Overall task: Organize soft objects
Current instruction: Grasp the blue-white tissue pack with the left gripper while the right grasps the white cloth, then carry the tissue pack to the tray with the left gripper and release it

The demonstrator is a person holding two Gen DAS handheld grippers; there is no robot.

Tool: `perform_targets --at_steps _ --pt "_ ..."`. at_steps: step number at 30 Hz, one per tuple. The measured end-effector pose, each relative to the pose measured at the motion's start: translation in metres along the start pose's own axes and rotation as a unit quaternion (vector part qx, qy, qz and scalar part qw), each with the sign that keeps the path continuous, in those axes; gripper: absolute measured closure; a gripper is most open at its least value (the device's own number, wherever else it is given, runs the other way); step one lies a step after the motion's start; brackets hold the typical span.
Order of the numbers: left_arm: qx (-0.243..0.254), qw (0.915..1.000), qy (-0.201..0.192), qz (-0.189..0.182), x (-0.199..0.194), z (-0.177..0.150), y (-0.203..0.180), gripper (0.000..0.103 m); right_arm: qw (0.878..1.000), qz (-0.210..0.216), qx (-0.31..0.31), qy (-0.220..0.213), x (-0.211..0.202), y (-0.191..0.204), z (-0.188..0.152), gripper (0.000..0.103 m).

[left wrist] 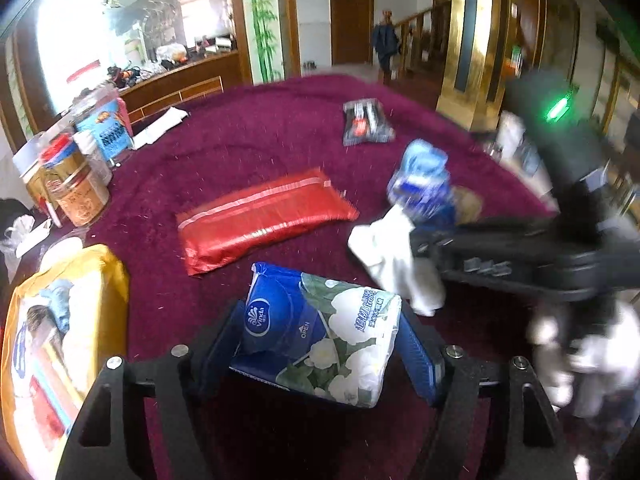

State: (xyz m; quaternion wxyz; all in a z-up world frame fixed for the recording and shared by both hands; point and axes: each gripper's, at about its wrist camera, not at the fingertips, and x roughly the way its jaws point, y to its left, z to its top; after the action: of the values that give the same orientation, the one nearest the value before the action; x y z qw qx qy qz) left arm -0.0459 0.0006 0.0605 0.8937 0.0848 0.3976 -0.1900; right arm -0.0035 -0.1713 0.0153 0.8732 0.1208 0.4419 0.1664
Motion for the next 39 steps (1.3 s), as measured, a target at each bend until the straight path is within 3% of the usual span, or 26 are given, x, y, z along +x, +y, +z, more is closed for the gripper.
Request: perform_targets --at_steps 4,7,12,18,23,25,30,33,34,36,37,38,39 --pt "-0.034 0.9989 -0.029 -0.009 -0.048 -0.009 0.028 0.026 1.0 -0.001 -0.004 -0.003 0.001 0.0 -0.001 0.087" --pt "-0.077 0.9962 -0.039 0.004 -0.081 -0.028 0.069 0.026 1.0 -0.006 -0.003 -0.006 0.002 -0.001 -0.001 0.087" --pt "-0.146 0.9854 -0.046 0.074 -0.125 -0.075 0.143 0.026 0.999 -0.029 -0.011 -0.013 0.002 0.004 -0.003 0.087" --pt "-0.197 0.9671 -0.025 0.159 -0.138 -0.124 0.209 0.025 0.999 -0.034 -0.006 -0.023 -0.013 0.02 -0.002 0.089" --pt "-0.219 0.9568 0.024 0.19 -0.115 -0.144 0.243 0.023 0.999 0.005 -0.038 -0.031 -0.044 0.075 -0.002 0.089" --pt "-0.236 0.9532 0.035 0.186 -0.11 -0.151 0.252 0.023 0.998 0.017 -0.061 -0.031 -0.051 0.1 -0.004 0.089" --pt "-0.277 0.9476 0.009 0.159 -0.122 -0.161 0.262 0.022 0.99 0.065 -0.122 -0.015 -0.052 0.179 -0.011 0.088" --pt "-0.278 0.9473 -0.02 0.158 -0.139 -0.163 0.26 0.022 0.987 0.042 -0.154 -0.02 -0.048 0.21 -0.014 0.088" --pt "-0.279 0.9471 -0.03 0.156 -0.145 -0.163 0.259 0.022 0.987 0.032 -0.158 -0.024 -0.047 0.213 -0.015 0.086" --pt "-0.279 0.9467 -0.051 0.153 -0.156 -0.161 0.257 0.021 0.987 -0.007 -0.156 -0.025 -0.042 0.209 -0.016 0.067" --pt "-0.278 0.9467 -0.059 0.15 -0.162 -0.161 0.257 0.021 0.988 -0.021 -0.149 -0.027 -0.04 0.204 -0.017 0.044" --pt "-0.278 0.9465 -0.071 0.148 -0.17 -0.162 0.256 0.021 0.989 -0.041 -0.136 -0.03 -0.038 0.194 -0.018 0.029" --pt "-0.278 0.946 -0.08 0.146 -0.174 -0.162 0.256 0.02 0.99 -0.054 -0.126 -0.029 -0.036 0.187 -0.019 0.028"
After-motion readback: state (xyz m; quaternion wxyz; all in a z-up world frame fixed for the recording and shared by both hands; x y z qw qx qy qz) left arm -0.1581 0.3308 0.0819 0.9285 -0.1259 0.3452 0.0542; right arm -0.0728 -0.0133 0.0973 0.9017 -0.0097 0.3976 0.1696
